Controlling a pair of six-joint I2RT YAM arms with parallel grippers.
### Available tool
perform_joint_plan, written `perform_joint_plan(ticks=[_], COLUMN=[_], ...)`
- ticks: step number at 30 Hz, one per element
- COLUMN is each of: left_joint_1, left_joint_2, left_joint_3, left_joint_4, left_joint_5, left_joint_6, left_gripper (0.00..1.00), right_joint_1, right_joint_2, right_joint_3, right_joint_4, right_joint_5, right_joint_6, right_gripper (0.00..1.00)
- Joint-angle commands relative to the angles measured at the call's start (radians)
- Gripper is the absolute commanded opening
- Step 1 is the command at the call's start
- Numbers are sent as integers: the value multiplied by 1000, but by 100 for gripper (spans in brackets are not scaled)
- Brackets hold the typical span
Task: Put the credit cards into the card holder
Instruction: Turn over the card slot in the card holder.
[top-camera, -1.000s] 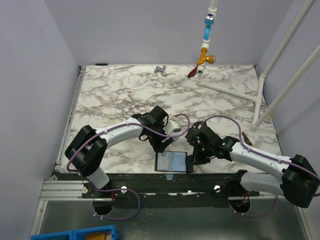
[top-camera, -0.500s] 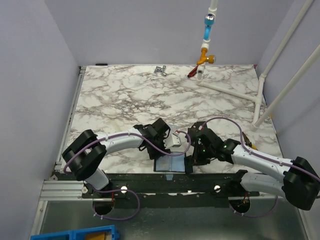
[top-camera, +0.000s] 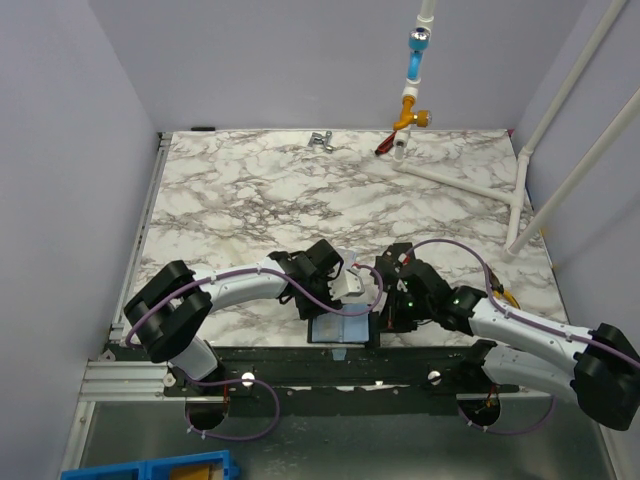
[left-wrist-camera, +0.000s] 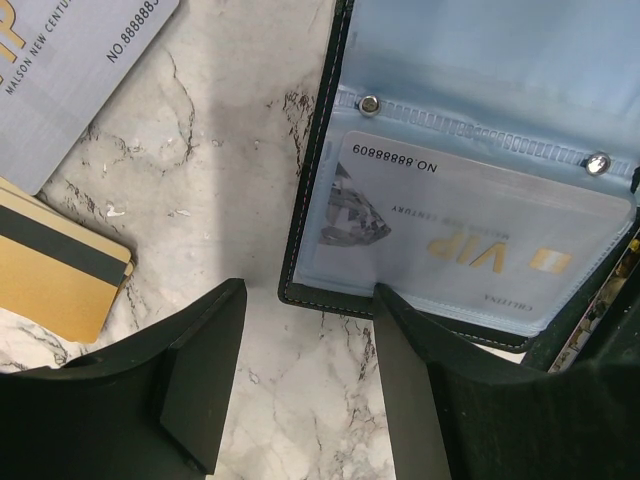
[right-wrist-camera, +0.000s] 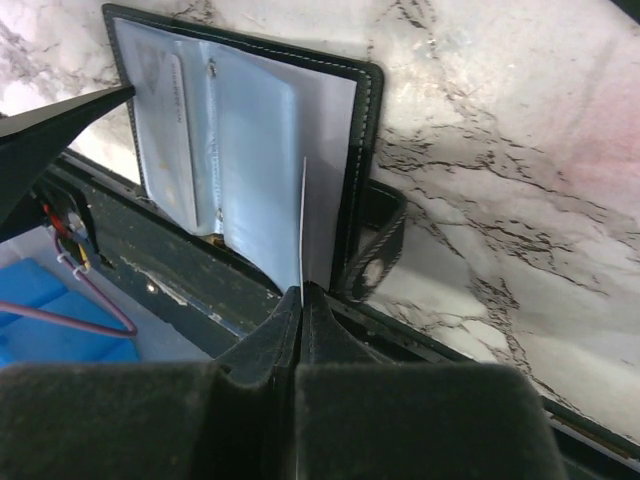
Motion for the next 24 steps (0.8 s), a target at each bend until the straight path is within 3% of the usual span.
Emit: perform_joint_plan(ticks=[1,24], left_joint_1=[-12,-12], left_joint_2=[25,-20], left_joint_3=[-32,4], left_joint_4=[42,-7], left_joint_5=[-38,-35], left_joint_6=[11,21], left_gripper=[55,56], right_joint_1=[5,4], right_joint_2=[-29,-79], right_joint_3=[4,101], right_joint_4=[52,-99], right_joint_5=[-50,-14], right_joint_6=[0,-53], right_gripper=[1,1])
